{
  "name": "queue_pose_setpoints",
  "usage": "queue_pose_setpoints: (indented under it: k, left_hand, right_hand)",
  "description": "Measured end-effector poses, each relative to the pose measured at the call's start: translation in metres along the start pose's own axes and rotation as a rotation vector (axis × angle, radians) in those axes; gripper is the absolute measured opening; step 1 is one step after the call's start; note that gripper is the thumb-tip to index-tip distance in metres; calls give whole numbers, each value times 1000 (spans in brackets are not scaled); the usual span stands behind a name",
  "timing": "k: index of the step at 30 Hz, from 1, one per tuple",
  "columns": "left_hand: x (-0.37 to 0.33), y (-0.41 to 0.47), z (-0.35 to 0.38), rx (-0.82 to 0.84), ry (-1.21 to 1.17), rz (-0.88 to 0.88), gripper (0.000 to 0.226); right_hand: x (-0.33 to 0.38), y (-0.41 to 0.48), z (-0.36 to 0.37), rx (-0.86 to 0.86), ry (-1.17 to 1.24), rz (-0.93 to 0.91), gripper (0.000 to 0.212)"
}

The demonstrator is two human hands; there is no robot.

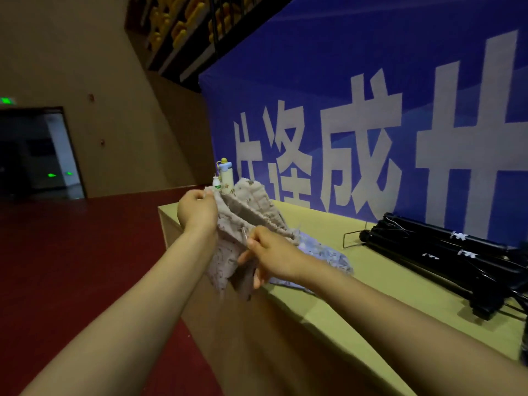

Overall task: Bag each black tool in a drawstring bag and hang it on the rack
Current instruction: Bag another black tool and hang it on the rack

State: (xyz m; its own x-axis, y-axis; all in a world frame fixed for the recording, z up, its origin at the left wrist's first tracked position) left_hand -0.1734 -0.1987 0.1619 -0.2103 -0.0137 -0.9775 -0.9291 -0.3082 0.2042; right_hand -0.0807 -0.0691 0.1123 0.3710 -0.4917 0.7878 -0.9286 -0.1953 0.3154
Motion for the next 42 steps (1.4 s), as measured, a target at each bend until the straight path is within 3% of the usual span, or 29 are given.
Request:
queue_pose_setpoints:
  k: [3, 6, 8, 10, 14, 20, 24, 26, 29, 33, 38, 42]
  left_hand:
    - [-13, 4, -24, -8, -40, -14, 31]
    - [-15, 5, -36, -17, -87, -52, 25]
    - [-20, 4, -39, -20, -108, -47, 22]
    - [-29, -1, -40, -19, -99, -22, 28]
    - [-32, -9, -31, 70, -73, 32, 28]
    - [-25, -22, -13, 258, -18, 26, 26]
    - [-35, -32, -2, 315, 72, 149, 27]
    - [-40, -37, 0, 304, 136, 243, 25]
    - [-48, -48, 6, 293, 306, 360, 25]
    - [-63, -59, 3, 57, 595, 500, 25]
    - [-52, -67, 22, 163, 563, 440, 24]
    - [-24, -52, 41, 243, 327, 216, 27]
  right_hand:
    - [37, -3, 12, -74, -18, -184, 23]
    - [72, -9, -12, -441, -25, -377, 19]
    - [82, -10, -19, -525, -90, -390, 16]
    - [80, -4, -13, -431, -76, -314, 16]
    - [62, -3, 7, -229, 188, -172, 23]
    - [61, -11, -26, -468, 180, -239, 17]
    - [58, -5, -4, -218, 332, -142, 23]
    - [46, -8, 6, -129, 168, -56, 24]
    - [36, -9, 5, -74, -312, -48, 23]
    - [26, -10, -12, -174, -381, 6, 22]
    - [12, -17, -25, -137, -443, 119, 37]
    - [3, -25, -30, -144, -495, 138, 31]
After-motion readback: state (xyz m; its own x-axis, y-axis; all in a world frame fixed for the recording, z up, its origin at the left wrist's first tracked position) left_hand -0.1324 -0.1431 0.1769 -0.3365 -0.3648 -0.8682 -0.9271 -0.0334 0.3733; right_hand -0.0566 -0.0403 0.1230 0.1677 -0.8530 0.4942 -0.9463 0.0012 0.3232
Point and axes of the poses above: each hand's wrist, its own y-axis towards the middle knuckle, its own z-axis out of the palm, x = y × z, the point moved 8 cm from there along y, towards the middle knuckle, and after that the axes turned 6 degrees about -z, right-handed, at the moved point
